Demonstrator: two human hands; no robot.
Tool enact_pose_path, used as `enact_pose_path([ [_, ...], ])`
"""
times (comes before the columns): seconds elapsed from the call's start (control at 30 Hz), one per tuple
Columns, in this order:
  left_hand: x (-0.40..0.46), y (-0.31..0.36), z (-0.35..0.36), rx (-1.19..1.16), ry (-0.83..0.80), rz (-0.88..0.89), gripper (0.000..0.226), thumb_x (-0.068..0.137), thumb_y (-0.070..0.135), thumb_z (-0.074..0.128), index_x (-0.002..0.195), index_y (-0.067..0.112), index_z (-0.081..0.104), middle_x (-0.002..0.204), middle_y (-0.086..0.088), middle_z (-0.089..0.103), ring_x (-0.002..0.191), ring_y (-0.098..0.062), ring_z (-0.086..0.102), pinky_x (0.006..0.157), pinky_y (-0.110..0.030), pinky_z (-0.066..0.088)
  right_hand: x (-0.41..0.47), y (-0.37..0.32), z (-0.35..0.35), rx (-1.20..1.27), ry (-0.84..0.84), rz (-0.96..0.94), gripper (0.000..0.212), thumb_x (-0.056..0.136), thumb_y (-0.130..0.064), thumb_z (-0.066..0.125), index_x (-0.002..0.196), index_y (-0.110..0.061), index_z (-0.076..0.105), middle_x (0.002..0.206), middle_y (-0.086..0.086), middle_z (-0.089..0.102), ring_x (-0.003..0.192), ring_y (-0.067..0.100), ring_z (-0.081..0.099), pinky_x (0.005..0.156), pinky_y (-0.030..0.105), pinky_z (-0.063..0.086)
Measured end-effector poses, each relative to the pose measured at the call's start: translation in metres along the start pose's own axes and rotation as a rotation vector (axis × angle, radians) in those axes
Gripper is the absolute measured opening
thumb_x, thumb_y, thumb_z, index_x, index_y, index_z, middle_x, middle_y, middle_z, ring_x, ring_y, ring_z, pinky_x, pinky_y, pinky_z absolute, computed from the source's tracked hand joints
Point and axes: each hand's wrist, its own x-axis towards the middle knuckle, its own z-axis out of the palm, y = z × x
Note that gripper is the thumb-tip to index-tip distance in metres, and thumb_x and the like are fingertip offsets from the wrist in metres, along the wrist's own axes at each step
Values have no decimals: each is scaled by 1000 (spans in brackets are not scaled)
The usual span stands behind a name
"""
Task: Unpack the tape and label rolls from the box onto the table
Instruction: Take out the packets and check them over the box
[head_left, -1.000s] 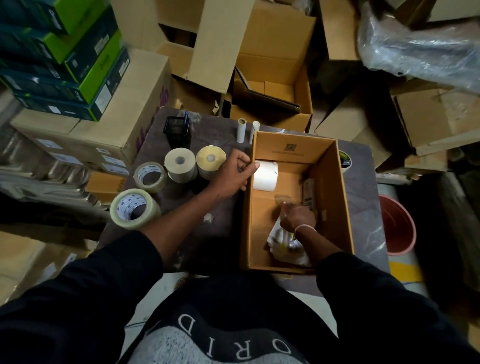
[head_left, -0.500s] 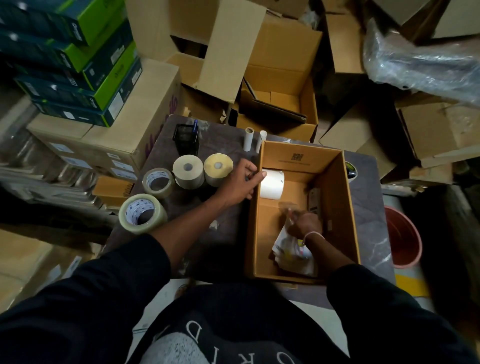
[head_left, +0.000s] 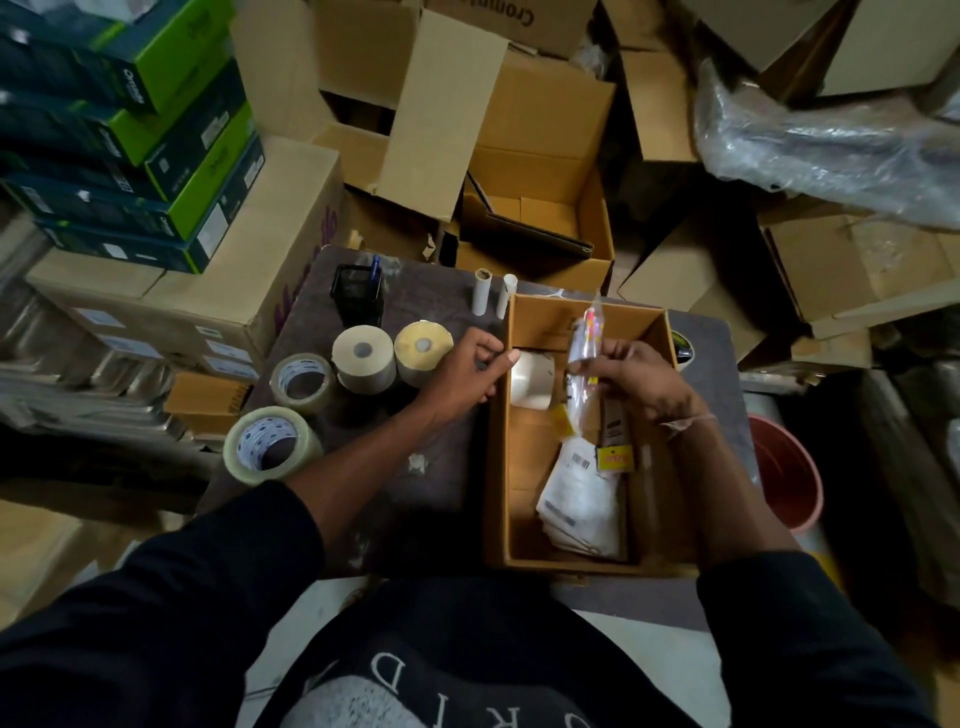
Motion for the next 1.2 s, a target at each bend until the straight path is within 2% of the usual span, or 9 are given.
enact_pose_path([
  [0.13,-5,8,-2,-112,-2,32,26,96,41,65,101,16,59,86,-7,69,64,-15,64,55,-29,52,0,-24,12,153,-76,-132,37,88,-3,68,121,9,58,98,15,66,77,17,68,64,24,57],
  [0.2,-10,17,-6,-215,-70,39,23,100,37,61,96,14,61,84,-9,72,66,-20,67,57,-33,56,4,-34,19,219,-126,-183,34,91,-1,64,124,5,56,99,15,64,79,17,68,68,25,58],
  [0.3,-20,33,-15,-417,-280,-44,39,103,39,51,116,3,60,103,-16,75,90,-33,75,73,-34,63,11,-45,29,260,-145,-244,31,92,-1,62,122,5,56,103,17,65,85,21,68,76,29,59],
  [0.4,-25,42,-24,-606,-453,-175,62,102,49,43,137,-1,52,123,-21,70,115,-36,68,92,-36,60,13,-53,40,285,-166,-287,22,92,0,61,114,2,61,103,15,68,89,22,69,77,31,59],
  [0.53,-23,42,-33,-774,-371,-256,53,102,36,53,139,-1,51,130,-23,65,108,-24,70,79,-27,61,17,-59,53,287,-158,-302,37,92,4,58,128,10,53,110,16,69,98,25,69,86,35,58],
  [0.7,-27,34,-45,-699,-344,-258,25,102,21,56,122,8,64,105,-5,73,91,-12,69,72,-22,59,20,-59,64,253,-214,-276,40,91,8,59,130,12,50,117,22,67,104,30,68,91,39,57],
  [0.83,-31,26,-61,-559,-375,-181,18,100,14,59,116,8,67,98,-5,75,85,-13,71,70,-23,61,18,-57,71,129,-255,-283,42,86,3,66,125,13,54,122,31,62,107,35,65,97,43,55],
  [0.97,-34,20,-78,-445,-349,-129,20,99,3,59,118,1,61,99,-7,76,89,-18,74,75,-34,64,13,-64,75,-30,-300,-310,40,86,3,68,124,6,57,121,24,67,111,34,67,92,37,58],
  [1.2,-39,-1,-100,-301,-244,-74,24,97,4,63,119,-5,61,113,-14,74,99,-27,75,73,-32,63,12,-80,83,-66,-58,-433,38,90,-11,70,125,-2,59,113,14,69,99,21,70,78,29,57],
])
